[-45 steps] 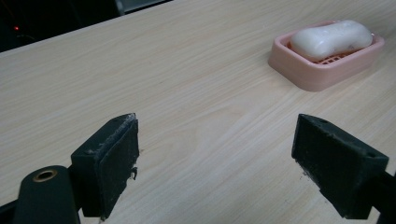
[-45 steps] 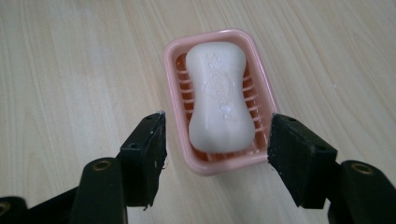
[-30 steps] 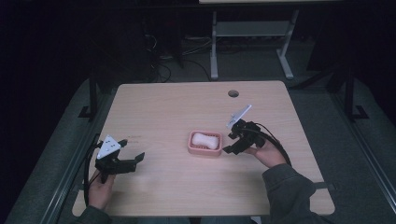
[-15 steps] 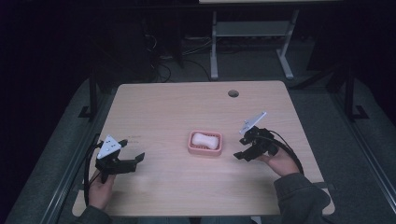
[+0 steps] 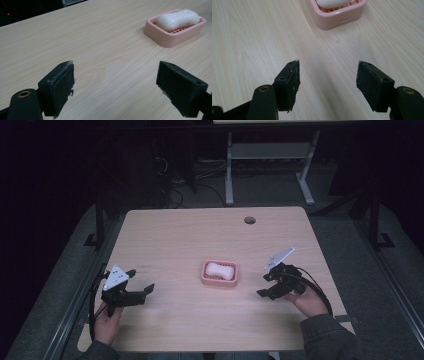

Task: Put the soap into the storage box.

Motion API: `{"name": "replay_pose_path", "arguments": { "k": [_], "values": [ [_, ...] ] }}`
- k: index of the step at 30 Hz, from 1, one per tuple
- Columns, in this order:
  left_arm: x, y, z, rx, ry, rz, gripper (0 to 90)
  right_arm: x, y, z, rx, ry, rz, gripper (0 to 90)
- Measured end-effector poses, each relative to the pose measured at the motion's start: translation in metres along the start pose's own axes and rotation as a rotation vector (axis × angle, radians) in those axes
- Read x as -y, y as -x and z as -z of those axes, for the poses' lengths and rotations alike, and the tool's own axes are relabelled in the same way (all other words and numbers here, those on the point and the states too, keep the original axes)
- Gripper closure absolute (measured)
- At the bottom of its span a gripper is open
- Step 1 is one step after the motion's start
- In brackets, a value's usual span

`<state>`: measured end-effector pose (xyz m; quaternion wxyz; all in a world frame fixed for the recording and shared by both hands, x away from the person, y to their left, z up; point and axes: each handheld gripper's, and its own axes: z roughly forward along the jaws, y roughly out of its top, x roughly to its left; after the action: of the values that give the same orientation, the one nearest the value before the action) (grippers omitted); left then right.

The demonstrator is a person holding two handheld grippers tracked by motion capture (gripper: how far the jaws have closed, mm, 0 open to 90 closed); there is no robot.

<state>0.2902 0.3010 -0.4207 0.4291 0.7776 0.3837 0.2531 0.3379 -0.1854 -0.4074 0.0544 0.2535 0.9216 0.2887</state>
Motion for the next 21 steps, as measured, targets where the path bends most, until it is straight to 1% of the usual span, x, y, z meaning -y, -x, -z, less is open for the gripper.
{"name": "replay_pose_path", "arguments": {
  "k": [2,4,6,7,9,11,15,16,17,21],
  "values": [
    [0.0,0.0,-0.001,0.001,0.0,0.005,14.3,0.004,-0.001,0.002,0.002,0.004,-0.005,34.6],
    [0.0,0.0,-0.001,0.003,-0.001,0.001,14.3,0.008,-0.003,0.005,0.003,0.01,-0.018,34.5],
    [0.0,0.0,-0.001,0.003,0.0,0.0,14.3,0.01,-0.003,0.005,0.005,0.012,-0.014,34.4],
    [0.0,0.0,-0.001,0.002,0.0,-0.001,14.3,0.013,-0.004,0.006,0.005,0.013,-0.03,33.8],
    [0.0,0.0,-0.001,0.001,-0.005,-0.004,14.3,0.015,-0.004,0.006,0.003,0.01,-0.032,33.5],
    [0.0,0.0,-0.001,0.0,0.0,0.004,14.3,0.02,-0.005,0.005,0.007,0.002,-0.031,33.3],
    [0.0,0.0,-0.001,0.001,-0.002,0.001,14.3,0.028,-0.008,0.004,0.006,-0.004,-0.04,33.2],
    [0.0,0.0,-0.001,0.001,-0.002,0.001,14.3,0.028,-0.008,0.004,0.006,-0.004,-0.04,33.2],
    [0.001,0.0,-0.001,0.001,-0.004,-0.006,14.3,0.032,-0.009,0.005,0.002,0.001,-0.048,33.2],
    [0.001,0.001,-0.002,0.002,-0.003,-0.002,14.3,0.038,-0.012,0.006,0.007,0.004,-0.05,33.2]
  ]
}}
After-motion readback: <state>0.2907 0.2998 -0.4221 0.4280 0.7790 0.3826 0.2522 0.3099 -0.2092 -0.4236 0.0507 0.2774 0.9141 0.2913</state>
